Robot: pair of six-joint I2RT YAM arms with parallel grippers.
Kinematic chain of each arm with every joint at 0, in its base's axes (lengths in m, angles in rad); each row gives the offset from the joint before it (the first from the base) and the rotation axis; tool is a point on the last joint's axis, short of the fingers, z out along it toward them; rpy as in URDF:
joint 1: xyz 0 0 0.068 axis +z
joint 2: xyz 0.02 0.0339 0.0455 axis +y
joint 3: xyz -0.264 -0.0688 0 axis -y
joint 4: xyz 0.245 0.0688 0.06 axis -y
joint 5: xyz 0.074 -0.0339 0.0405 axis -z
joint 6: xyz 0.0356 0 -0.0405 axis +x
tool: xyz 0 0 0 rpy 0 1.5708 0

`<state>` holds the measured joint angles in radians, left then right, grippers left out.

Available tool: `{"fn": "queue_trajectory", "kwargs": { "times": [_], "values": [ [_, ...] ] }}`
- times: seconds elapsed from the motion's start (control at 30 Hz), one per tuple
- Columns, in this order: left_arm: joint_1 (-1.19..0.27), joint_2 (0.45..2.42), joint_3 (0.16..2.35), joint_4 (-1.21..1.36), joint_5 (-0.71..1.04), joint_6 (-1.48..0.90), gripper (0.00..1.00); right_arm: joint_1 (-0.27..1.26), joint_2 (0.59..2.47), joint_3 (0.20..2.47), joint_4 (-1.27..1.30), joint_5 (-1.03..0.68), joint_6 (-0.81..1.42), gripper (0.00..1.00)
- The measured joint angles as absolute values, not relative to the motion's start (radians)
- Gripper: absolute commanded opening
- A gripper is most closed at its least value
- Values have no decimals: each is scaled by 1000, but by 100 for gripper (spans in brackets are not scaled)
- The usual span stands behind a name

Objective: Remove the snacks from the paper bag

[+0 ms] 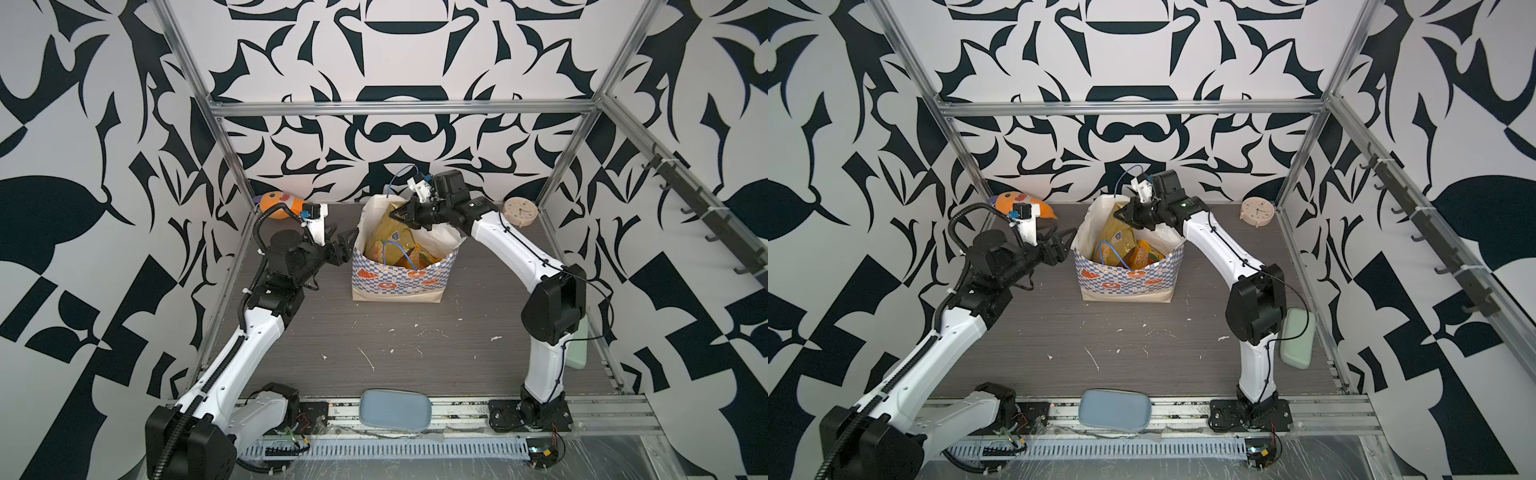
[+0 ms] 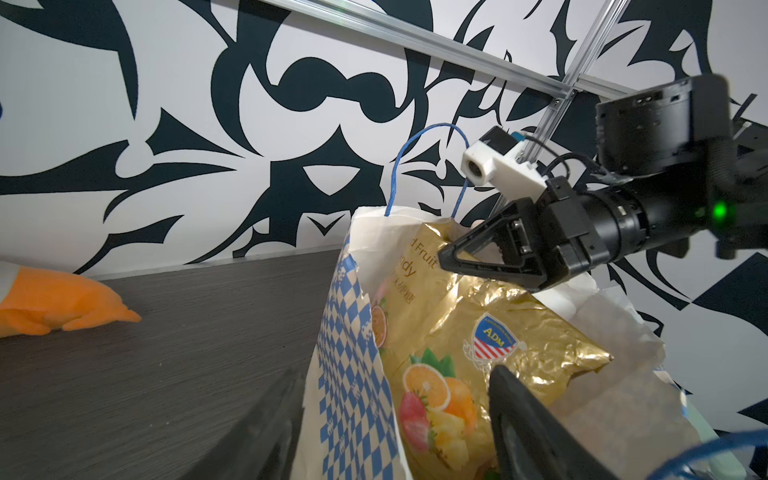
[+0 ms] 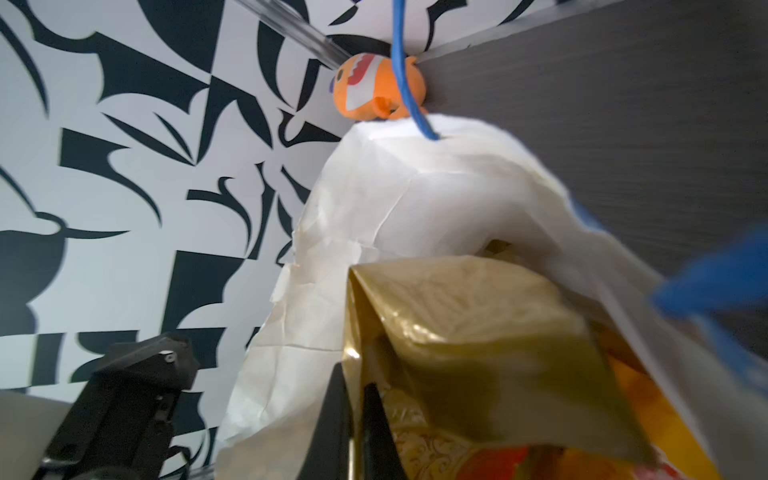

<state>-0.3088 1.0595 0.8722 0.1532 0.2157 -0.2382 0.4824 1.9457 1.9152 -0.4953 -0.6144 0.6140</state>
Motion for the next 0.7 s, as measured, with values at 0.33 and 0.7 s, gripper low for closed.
{"fn": "queue_trajectory", "kwargs": {
  "times": [0.33,0.7],
  "values": [
    [-309,1061,865,153,197,-231,73,502,1938,1962,-704,-484,442,49],
    [-309,1075,863,167,205,-233,74,557,1960,1979,-779,-416,352,59]
  ]
}}
